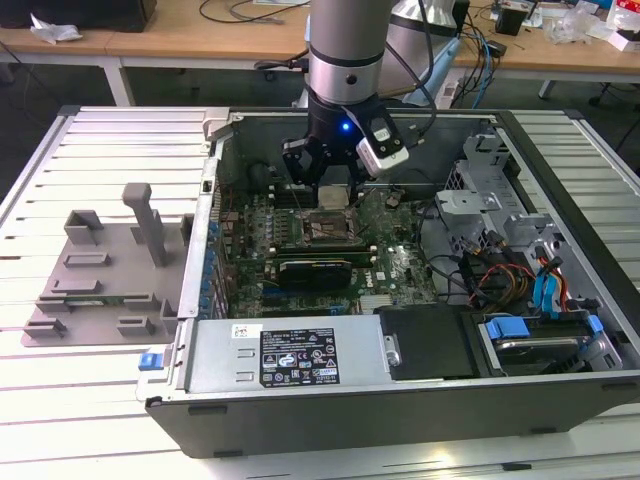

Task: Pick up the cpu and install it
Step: 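Place the cpu into insertion slot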

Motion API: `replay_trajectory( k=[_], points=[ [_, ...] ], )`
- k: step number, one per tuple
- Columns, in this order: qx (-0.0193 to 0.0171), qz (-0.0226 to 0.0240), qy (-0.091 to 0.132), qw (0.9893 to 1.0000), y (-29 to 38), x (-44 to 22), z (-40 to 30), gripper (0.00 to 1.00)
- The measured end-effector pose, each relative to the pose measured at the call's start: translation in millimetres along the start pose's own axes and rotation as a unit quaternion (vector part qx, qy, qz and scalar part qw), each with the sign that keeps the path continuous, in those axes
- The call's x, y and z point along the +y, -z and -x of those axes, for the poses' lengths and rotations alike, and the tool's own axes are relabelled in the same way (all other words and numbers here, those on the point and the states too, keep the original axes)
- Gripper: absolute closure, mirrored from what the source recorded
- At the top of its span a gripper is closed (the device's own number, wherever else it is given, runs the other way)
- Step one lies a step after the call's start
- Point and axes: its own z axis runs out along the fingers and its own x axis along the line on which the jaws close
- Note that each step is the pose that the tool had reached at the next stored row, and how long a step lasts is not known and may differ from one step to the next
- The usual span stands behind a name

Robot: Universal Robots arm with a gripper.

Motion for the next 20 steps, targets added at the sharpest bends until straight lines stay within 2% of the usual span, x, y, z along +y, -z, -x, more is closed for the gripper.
replay_trajectory(
  k=[8,10,12,15,17,18,20],
  points=[
    [-0.0001,-0.0002,-0.001,1.0,0.0,0.0,0.0,0.45],
    [-0.0016,-0.0007,-0.029,0.9996,0.0,0.0,0.0,0.45],
    [-0.0022,-0.0009,-0.039,0.9992,-0.1,0.0,0.0,0.45],
    [-0.0044,-0.0019,-0.079,0.9969,0.0,0.0,0.0,0.45],
    [-0.0061,-0.0025,-0.109,0.9941,0.0,0.0,0.0,0.45],
    [-0.0066,-0.0027,-0.118,0.993,0.0,0.0,0.0,0.45],
    [-0.0083,-0.0034,-0.147,0.9891,0.0,0.0,0.0,0.45]
  ],
)
